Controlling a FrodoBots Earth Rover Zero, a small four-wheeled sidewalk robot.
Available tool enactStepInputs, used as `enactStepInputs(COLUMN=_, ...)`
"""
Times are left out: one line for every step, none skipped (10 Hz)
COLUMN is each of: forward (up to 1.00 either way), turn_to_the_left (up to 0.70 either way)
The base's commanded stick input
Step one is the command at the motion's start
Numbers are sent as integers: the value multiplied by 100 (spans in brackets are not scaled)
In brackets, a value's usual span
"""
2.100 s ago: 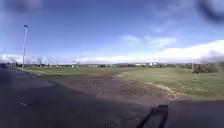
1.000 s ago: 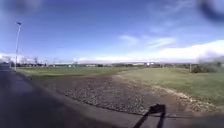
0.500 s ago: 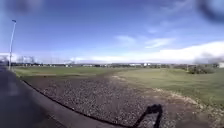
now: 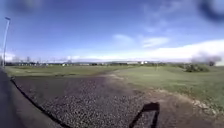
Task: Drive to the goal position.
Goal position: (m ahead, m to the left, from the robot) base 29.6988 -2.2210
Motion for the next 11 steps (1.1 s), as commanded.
enactStepInputs(forward=70, turn_to_the_left=0)
enactStepInputs(forward=70, turn_to_the_left=0)
enactStepInputs(forward=70, turn_to_the_left=0)
enactStepInputs(forward=70, turn_to_the_left=0)
enactStepInputs(forward=70, turn_to_the_left=0)
enactStepInputs(forward=70, turn_to_the_left=0)
enactStepInputs(forward=70, turn_to_the_left=0)
enactStepInputs(forward=70, turn_to_the_left=0)
enactStepInputs(forward=70, turn_to_the_left=0)
enactStepInputs(forward=70, turn_to_the_left=0)
enactStepInputs(forward=70, turn_to_the_left=0)
